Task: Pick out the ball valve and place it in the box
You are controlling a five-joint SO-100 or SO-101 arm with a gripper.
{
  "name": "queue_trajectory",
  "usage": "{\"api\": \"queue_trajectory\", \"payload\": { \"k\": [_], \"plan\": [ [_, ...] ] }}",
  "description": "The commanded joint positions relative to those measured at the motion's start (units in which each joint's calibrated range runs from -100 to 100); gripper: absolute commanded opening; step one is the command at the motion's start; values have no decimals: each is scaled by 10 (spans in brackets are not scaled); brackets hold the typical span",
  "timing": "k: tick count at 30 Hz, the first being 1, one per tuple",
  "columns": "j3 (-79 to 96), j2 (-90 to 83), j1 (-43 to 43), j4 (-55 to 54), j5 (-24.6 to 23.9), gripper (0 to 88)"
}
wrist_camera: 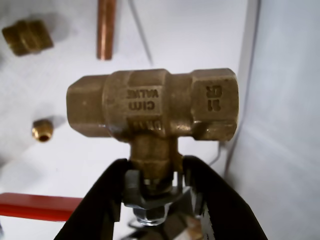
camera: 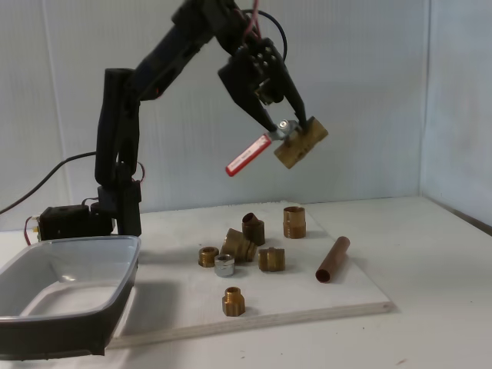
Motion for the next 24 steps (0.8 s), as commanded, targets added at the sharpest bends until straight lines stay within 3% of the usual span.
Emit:
{"api": "queue_trajectory", "payload": {
  "k": [1, 16, 24],
  "plan": [
    [-8, -63, 35, 5, 0, 7],
    [185, -165, 179, 4, 1, 9],
    [197, -175, 262, -27, 1, 8]
  ]
}}
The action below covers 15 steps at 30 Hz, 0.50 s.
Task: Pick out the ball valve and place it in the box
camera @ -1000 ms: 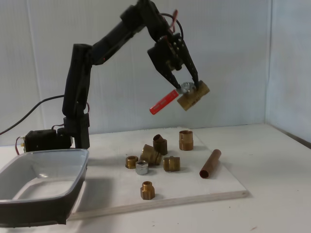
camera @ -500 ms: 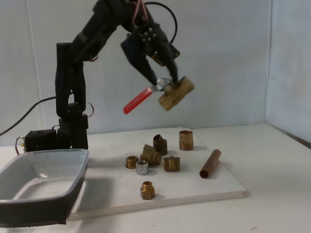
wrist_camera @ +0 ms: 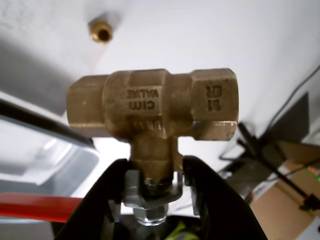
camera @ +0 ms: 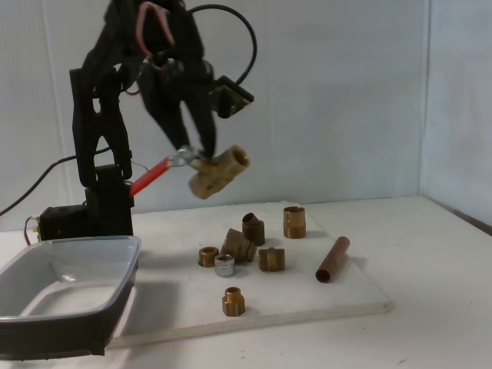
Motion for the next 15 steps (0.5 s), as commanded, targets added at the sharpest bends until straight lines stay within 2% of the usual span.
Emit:
{"api": "queue_trajectory", "payload": {
  "k": [1, 15],
  "plan": [
    [-10, -49, 36, -17, 1, 8],
    [-10, -50, 128, -10, 1, 8]
  ]
}}
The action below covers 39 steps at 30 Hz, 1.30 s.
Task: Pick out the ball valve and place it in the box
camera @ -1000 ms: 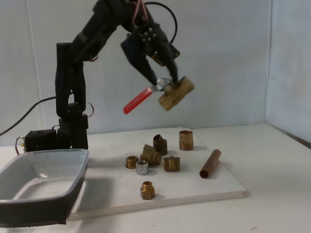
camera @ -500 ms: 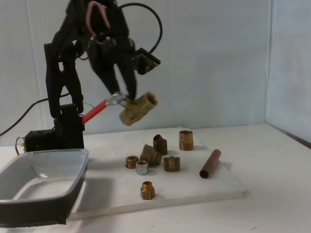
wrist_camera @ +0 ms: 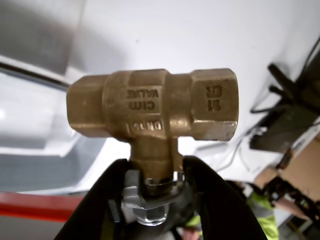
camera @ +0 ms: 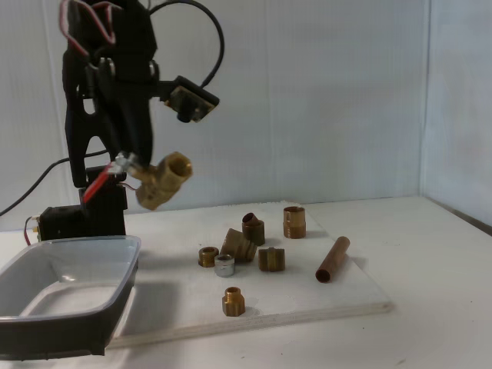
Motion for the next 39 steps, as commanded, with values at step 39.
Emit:
{"api": "queue_trajectory", "payload": {
  "k": [39],
  "plan": [
    [218, -175, 180, 15, 1, 12]
  ]
}}
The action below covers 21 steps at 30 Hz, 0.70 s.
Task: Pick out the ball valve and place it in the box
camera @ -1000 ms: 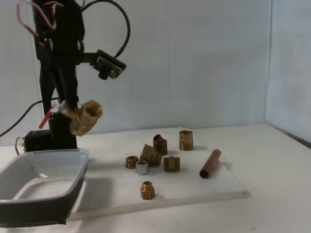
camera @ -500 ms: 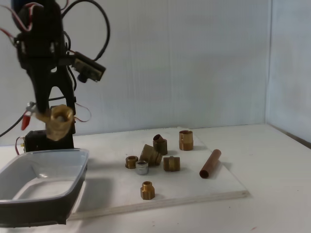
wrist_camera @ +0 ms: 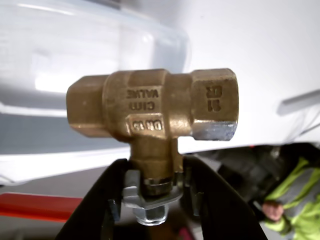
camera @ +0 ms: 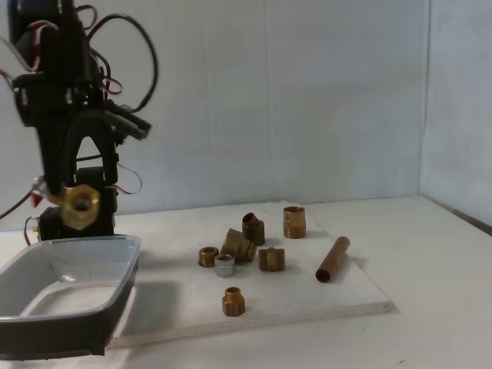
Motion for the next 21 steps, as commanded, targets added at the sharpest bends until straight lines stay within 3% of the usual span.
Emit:
{"api": "queue_trajectory", "payload": {
  "k": [1, 6, 21],
  "plan": [
    [38, -75, 18, 1, 2, 12],
    [107, -117, 34, -4, 23, 12],
    [150, -80, 37, -16, 26, 12]
  ]
}}
